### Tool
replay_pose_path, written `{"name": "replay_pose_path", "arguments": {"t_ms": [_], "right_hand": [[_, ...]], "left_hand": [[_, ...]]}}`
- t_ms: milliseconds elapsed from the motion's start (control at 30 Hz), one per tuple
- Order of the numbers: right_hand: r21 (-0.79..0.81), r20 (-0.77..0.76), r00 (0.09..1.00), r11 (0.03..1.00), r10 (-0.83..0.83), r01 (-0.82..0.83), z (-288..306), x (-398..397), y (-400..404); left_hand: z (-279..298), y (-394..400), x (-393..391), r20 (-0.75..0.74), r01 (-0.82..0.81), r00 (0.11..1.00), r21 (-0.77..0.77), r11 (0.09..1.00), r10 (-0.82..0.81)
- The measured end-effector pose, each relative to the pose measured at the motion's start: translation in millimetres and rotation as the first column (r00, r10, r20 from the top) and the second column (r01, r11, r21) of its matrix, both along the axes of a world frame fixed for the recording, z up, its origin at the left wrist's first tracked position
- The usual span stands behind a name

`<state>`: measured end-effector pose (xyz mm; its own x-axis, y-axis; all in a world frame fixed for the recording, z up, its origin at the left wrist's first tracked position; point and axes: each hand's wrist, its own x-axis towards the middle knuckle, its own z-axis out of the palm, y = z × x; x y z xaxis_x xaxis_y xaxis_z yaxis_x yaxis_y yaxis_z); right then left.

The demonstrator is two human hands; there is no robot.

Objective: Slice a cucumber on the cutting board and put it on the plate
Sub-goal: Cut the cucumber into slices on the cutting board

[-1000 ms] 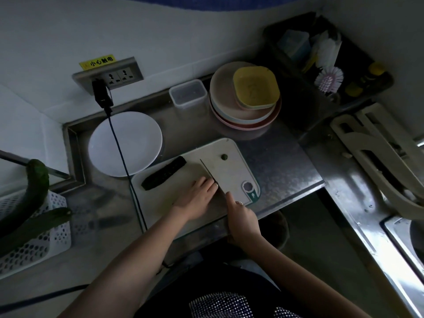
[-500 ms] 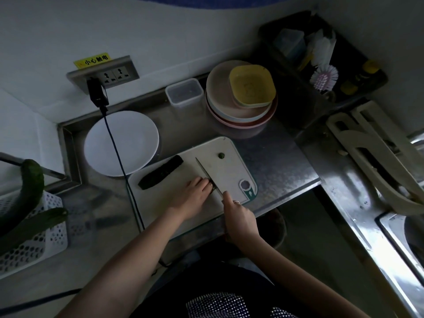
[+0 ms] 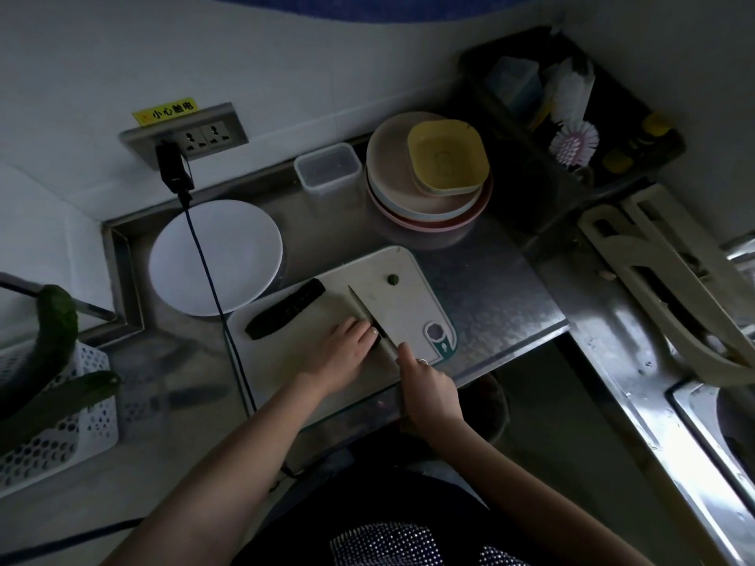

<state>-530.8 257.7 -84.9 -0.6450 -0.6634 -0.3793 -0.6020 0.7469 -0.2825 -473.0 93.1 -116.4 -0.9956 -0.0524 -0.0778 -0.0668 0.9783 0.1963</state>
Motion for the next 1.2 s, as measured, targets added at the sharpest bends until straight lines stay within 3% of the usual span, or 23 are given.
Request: {"name": "replay_pose_path", "arguments": {"t_ms": [267, 767, 1000, 1200], "right_hand": [[-0.006, -0.033, 0.998, 0.999, 0.048, -0.048, 1, 7, 1], [0.098, 0.001, 0.998, 0.993, 0.059, -0.059, -2, 4, -1], [0.005, -0.051, 0.995, 0.996, 0.087, -0.087, -1, 10, 7], [0.017, -0.06, 0.994, 0.995, 0.095, -0.094, 1, 12, 7]], "left_hand": [[-1, 2, 4, -0.128, -0.024, 0.992, -0.013, 1.0, 0.022], [-11, 0, 5, -0.169, -0.021, 0.985, 0.034, 0.999, 0.026], [-7, 2, 12, -0.291, 0.012, 0.956, -0.02, 1.0, -0.018], [-8, 2, 13, -0.24, -0.023, 0.971, -0.019, 1.0, 0.017]]}}
